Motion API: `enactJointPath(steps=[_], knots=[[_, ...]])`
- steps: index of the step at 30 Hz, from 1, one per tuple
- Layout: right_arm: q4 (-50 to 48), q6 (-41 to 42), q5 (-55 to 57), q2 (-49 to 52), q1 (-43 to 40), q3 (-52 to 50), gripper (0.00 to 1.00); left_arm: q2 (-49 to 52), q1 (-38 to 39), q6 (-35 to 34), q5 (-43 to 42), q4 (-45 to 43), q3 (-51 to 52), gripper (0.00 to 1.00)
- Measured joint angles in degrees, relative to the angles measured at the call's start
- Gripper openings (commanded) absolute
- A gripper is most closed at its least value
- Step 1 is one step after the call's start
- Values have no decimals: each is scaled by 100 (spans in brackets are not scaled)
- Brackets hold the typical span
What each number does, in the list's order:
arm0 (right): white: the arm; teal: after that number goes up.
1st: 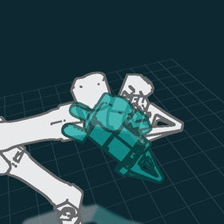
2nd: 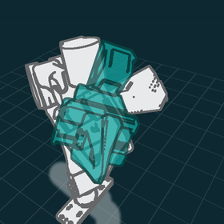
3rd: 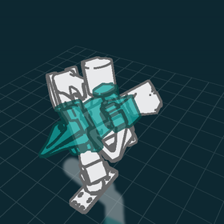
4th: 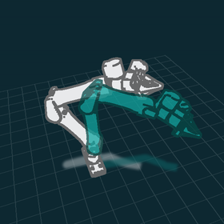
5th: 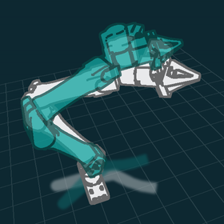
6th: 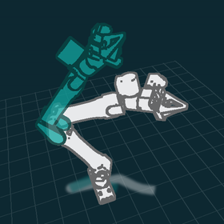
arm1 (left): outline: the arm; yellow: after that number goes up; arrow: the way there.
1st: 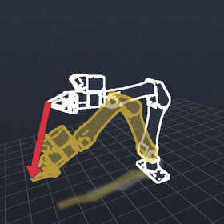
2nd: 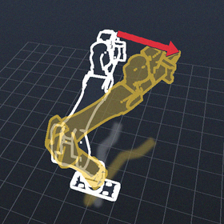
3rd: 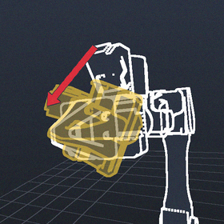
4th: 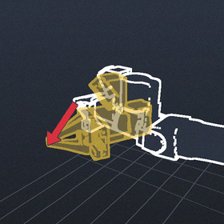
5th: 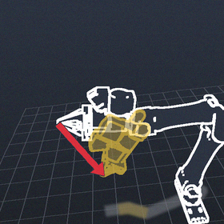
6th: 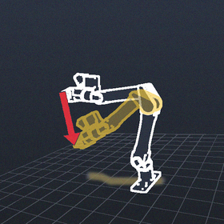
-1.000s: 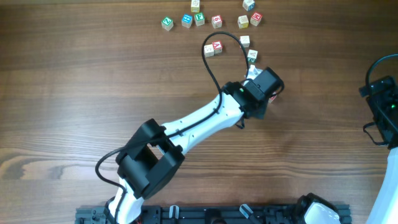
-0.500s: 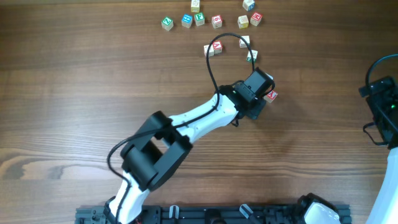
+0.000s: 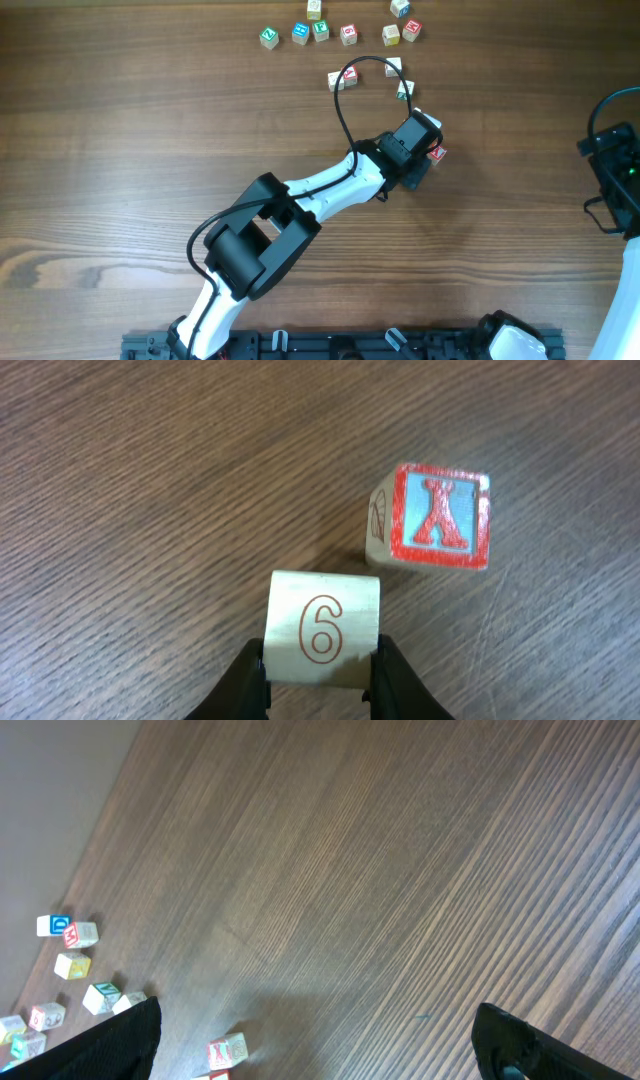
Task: Form a circle
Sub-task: 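Carry the '6' block right and set it beside the red-letter block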
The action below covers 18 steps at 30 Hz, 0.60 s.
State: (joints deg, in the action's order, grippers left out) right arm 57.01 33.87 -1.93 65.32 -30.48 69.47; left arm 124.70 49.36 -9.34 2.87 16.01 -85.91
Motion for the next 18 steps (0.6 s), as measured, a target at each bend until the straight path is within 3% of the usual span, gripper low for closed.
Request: enactJointPath(steps=[18], knots=[[0, 0, 0, 0, 0, 0, 100, 2, 4, -468, -85, -195, 9, 10]])
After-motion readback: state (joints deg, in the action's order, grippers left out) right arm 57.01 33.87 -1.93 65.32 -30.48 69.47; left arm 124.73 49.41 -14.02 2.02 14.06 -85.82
